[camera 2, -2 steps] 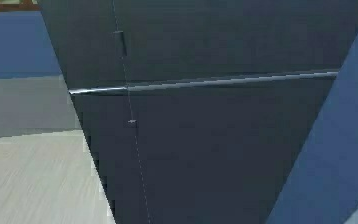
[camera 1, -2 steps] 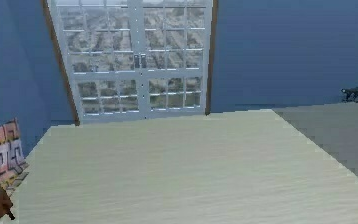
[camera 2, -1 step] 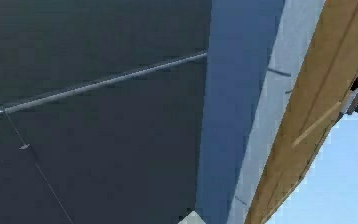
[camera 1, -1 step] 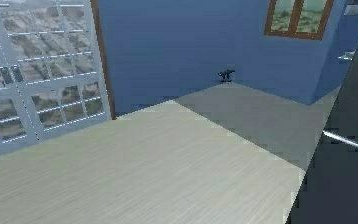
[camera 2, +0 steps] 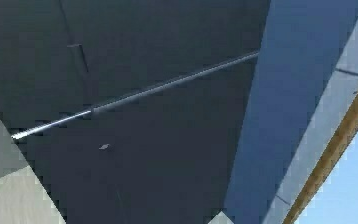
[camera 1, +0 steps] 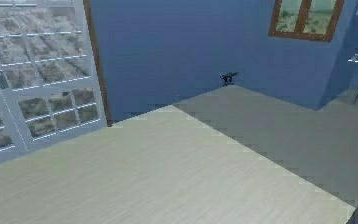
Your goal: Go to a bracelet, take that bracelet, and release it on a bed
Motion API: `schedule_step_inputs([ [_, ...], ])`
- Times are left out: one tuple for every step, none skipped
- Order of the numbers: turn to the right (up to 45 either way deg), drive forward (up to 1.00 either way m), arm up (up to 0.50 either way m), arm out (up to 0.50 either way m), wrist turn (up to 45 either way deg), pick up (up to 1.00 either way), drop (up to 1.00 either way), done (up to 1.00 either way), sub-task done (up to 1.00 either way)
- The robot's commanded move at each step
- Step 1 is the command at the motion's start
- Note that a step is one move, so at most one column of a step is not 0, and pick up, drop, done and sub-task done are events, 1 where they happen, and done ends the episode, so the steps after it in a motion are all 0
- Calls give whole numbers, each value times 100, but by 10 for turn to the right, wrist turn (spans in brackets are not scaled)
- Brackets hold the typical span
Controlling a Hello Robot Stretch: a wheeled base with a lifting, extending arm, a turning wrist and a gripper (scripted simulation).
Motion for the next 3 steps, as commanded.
schedule_step_inputs([
  [240, 0, 0, 0, 0, 0, 0, 0, 0],
  [0, 30, 0, 0, 0, 0, 0, 0, 0],
  [150, 0, 0, 0, 0, 0, 0, 0, 0],
])
